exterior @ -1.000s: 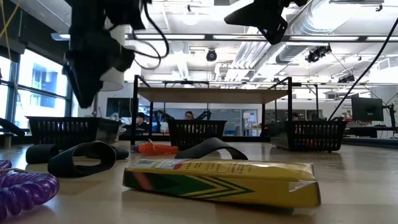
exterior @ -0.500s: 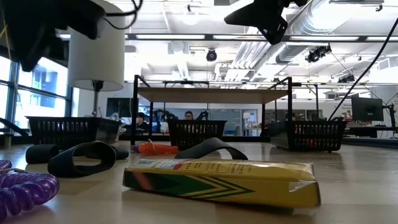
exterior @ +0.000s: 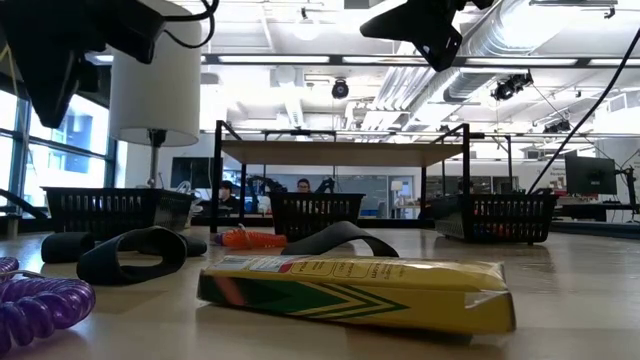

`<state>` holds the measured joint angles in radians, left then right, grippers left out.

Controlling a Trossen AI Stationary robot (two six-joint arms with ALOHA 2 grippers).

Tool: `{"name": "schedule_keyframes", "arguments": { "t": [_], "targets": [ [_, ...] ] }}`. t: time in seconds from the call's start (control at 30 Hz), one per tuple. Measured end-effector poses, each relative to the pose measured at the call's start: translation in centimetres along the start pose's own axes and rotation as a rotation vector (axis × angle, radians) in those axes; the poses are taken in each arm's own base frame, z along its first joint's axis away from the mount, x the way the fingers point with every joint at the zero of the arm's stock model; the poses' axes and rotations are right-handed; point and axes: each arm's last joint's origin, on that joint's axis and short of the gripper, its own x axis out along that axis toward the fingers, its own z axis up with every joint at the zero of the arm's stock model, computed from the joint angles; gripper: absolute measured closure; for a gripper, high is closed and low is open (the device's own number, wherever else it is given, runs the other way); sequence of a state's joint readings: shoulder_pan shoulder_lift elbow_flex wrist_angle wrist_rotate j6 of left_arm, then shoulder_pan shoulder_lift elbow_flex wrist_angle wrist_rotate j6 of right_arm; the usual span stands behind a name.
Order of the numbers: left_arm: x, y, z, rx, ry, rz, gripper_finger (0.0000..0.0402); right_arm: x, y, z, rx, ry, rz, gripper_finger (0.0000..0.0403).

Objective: Pick & Place Office Desk Supplies
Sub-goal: Put the yellow crayon box into the center black bin

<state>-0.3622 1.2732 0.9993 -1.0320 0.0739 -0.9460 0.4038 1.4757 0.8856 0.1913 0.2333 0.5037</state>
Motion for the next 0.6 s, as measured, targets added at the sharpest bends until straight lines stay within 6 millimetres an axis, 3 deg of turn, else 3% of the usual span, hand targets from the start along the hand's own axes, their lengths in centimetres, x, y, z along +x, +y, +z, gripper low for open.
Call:
{"name": "schedule_keyframes", "arguments": {
  "t": [0.17, 0.47, 0.6],
  "targets": [
    [0.0, 0.1, 0.1, -0.048, -0.021, 0.014, 0.0289, 0.0, 0.0, 0.0, 0.000, 0.000, 0.000, 0.0154],
    [0.1, -0.6, -0.9, 0.000, -0.007, 0.008, 0.0201, 0.0, 0.0, 0.0, 0.000, 0.001, 0.000, 0.0154],
    [0.1, -1.2, -1.8, 0.044, 0.028, -0.011, 0.0182, 0.0, 0.0, 0.0, 0.000, 0.001, 0.000, 0.0154]
  ]
}}
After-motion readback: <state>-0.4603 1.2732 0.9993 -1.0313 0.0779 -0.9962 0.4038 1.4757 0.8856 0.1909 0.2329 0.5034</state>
